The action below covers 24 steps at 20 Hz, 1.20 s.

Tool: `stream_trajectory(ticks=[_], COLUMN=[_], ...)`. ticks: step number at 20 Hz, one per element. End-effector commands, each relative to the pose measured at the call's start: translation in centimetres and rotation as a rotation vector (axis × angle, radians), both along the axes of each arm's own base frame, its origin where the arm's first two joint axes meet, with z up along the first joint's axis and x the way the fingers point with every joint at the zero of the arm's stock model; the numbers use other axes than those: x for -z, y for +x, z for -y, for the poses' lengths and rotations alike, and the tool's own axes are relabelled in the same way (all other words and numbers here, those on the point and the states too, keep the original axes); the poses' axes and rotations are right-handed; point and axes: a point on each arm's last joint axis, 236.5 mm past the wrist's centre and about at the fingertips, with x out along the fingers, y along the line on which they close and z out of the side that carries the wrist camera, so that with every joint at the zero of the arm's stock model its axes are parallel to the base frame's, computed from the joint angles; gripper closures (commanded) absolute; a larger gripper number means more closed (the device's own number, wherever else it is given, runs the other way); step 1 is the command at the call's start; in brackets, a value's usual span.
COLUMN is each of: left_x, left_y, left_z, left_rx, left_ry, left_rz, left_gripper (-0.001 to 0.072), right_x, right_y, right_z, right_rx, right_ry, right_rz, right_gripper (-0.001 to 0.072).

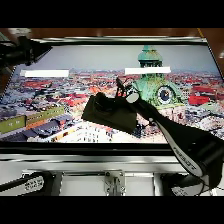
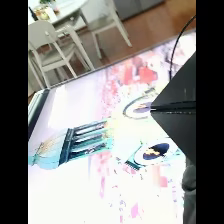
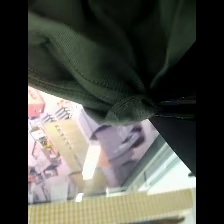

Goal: Fold the shirts.

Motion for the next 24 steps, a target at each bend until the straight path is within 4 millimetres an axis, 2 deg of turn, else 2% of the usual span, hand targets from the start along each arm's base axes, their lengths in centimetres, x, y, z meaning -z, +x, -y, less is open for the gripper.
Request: stream_trajectory(ticks=[1, 2, 3, 5, 7, 8, 9, 10, 11, 13, 14, 15, 16, 17, 18, 19, 24], left_x=[-1.2, -1.3, -1.1, -0.2, 0.6, 0.9, 1.0, 1.0, 1.0, 1.3, 1.7, 2.0, 2.3, 2.3, 2.4, 2.5, 2.6], left_y=[-3.8, -4.0, -4.1, -4.1, -4.0, -4.1, -4.1, -4.0, -4.0, -4.0, -3.9, -3.9, -4.1, -4.2, -4.4, -4.6, -4.9], left_z=[0.3, 0.9, 1.5, 2.4, 3.0, 3.1, 3.1, 3.0, 2.9, 2.7, 2.6, 2.4, 2.4, 2.5, 2.7, 2.8, 2.9], left_rx=[0.059, 0.074, 0.087, 0.099, 0.104, 0.106, 0.106, 0.103, 0.102, 0.099, 0.096, 0.094, 0.100, 0.108, 0.118, 0.125, 0.131], left_ry=[0.098, 0.098, 0.098, 0.109, 0.103, 0.102, 0.101, 0.101, 0.102, 0.117, 0.135, 0.152, 0.159, 0.160, 0.160, 0.159, 0.145], left_rz=[0.028, 0.029, 0.028, 0.015, 0.000, -0.007, -0.011, -0.011, -0.011, -0.014, -0.019, -0.023, -0.028, -0.032, -0.037, -0.043, -0.069], left_gripper=[0.0674, 0.0674, 0.0674, 0.0674, 0.0674, 0.0674, 0.0674, 0.0674, 0.0674, 0.0674, 0.0674, 0.0674, 0.0674, 0.0674, 0.0674, 0.0674, 0.0674], right_x=[1.4, 0.4, -0.9, -3.6, -6.3, -7.3, -7.9, -8.2, -8.0, -5.6, -3.2, -0.4, 2.0, 3.7, 4.9, 5.8, 9.4], right_y=[1.3, 2.3, 3.1, 3.5, 3.5, 3.5, 3.5, 3.3, 3.1, 1.6, 0.4, -1.3, -2.9, -4.1, -4.8, -5.1, -4.5], right_z=[-3.5, -3.2, -2.9, -1.8, 0.4, 2.1, 4.0, 6.5, 9.0, 15.1, 19.0, 23.4, 27.4, 30.5, 32.1, 32.4, 28.0], right_rx=[0.126, 0.154, 0.163, 0.116, 0.031, -0.008, -0.041, -0.075, -0.101, -0.155, -0.163, -0.170, -0.175, -0.158, -0.141, -0.125, 0.028], right_ry=[0.197, 0.237, 0.283, 0.367, 0.432, 0.445, 0.431, 0.392, 0.335, 0.130, -0.030, -0.213, -0.379, -0.504, -0.565, -0.568, -0.340], right_rz=[-0.087, -0.072, -0.045, -0.018, 0.010, 0.019, 0.028, 0.035, 0.030, -0.019, -0.087, -0.176, -0.259, -0.344, -0.386, -0.395, -0.382], right_gripper=[0.0440, 0.0201, 0.0131, 0.0131, 0.0136, 0.0138, 0.0218, 0.0355, 0.0378, 0.0375, 0.0283, 0.0035, 0.0028, 0.0028, 0.0028, 0.0028, 0.0028])
